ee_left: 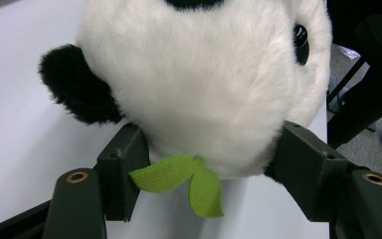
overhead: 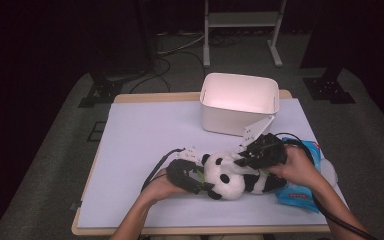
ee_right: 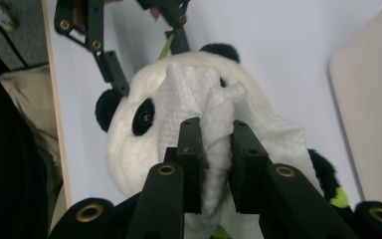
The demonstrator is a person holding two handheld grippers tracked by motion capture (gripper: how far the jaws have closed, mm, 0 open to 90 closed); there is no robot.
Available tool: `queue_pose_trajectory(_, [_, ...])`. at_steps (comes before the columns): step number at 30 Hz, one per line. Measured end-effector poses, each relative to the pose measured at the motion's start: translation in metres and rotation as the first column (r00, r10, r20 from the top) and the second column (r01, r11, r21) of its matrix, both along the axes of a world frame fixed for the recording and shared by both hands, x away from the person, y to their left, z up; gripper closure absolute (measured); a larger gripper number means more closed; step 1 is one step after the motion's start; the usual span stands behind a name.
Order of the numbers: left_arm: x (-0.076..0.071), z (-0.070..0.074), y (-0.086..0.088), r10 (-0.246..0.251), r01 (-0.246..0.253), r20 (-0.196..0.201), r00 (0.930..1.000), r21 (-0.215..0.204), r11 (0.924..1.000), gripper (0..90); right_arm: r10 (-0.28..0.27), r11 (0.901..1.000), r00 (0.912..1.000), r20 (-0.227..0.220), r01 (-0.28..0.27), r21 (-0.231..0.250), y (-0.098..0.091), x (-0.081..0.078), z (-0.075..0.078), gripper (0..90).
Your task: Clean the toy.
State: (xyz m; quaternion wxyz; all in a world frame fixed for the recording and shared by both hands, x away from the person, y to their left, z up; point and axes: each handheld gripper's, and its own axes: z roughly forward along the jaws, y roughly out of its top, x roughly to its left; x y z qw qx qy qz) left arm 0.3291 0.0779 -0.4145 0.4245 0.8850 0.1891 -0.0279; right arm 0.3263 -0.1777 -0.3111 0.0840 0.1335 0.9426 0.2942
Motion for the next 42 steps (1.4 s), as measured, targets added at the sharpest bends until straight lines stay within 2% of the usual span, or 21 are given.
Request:
queue_pose_trajectory(9, [0.001,-0.001,0.001,-0.004,0.004,0.000,1.0000,0.008,1.0000,32.1,-0.065,0.9975,0.9977,-0.017,0.066,0.025,-0.021,0.013,0.004,76.7])
queue_pose_trajectory(10, [0.001,-0.001,0.001,-0.005,0.005,0.002,1.0000,0.010,0.9999,32.1,-0.067,0.9973,0.9973,-0.032,0.068,0.028,-0.024,0.014,0.003,76.7])
queue_pose_trajectory(12, [0.001,-0.002,0.001,-0.006,0.006,0.001,1.0000,0.013,0.9999,32.1,-0.041,0.9978,0.9971,-0.064,0.044,0.050,-0.025,0.011,0.000,76.7])
queue_pose_trajectory(18, [0.001,-0.001,0.001,-0.009,0.009,-0.005,1.0000,0.008,0.9999,32.1,0.006,0.9993,0.9971,-0.076,-0.004,0.036,-0.011,0.004,-0.008,76.6])
queue_pose_trajectory(21, [0.001,-0.002,0.001,-0.012,0.012,0.000,0.9999,0.024,0.9996,32.3,0.034,0.9993,0.9961,-0.081,-0.033,0.018,-0.001,0.001,-0.015,76.7])
queue_pose_trajectory(22, [0.002,-0.003,0.001,-0.013,0.013,0.000,0.9999,0.028,0.9995,32.3,0.039,0.9992,0.9969,-0.069,-0.038,0.010,0.002,0.000,-0.015,76.7])
queue_pose_trajectory(25, [0.002,-0.003,0.002,-0.011,0.011,0.000,0.9999,0.023,0.9997,32.3,0.026,0.9997,0.9985,-0.049,-0.026,-0.001,0.003,0.000,-0.012,76.7])
queue_pose_trajectory(31, [0.002,-0.004,0.001,-0.013,0.013,0.000,0.9999,0.024,0.9996,32.3,-0.001,0.9993,0.9995,-0.031,0.002,0.037,-0.005,0.001,0.005,76.9])
queue_pose_trajectory(34, [0.002,-0.004,0.002,-0.011,0.011,-0.002,0.9999,0.023,0.9997,32.4,-0.001,0.9995,0.9999,-0.015,0.001,0.032,-0.005,0.000,0.009,76.9])
queue_pose_trajectory(40, [0.002,-0.004,0.002,-0.013,0.013,0.001,0.9999,0.026,0.9996,32.4,-0.055,0.9979,0.9980,-0.031,0.056,0.032,-0.019,0.010,0.012,76.9])
queue_pose_trajectory(42, [0.002,-0.004,0.003,-0.013,0.013,0.000,0.9999,0.024,0.9996,32.3,-0.066,0.9966,0.9967,-0.047,0.068,0.046,-0.025,0.014,0.011,76.9])
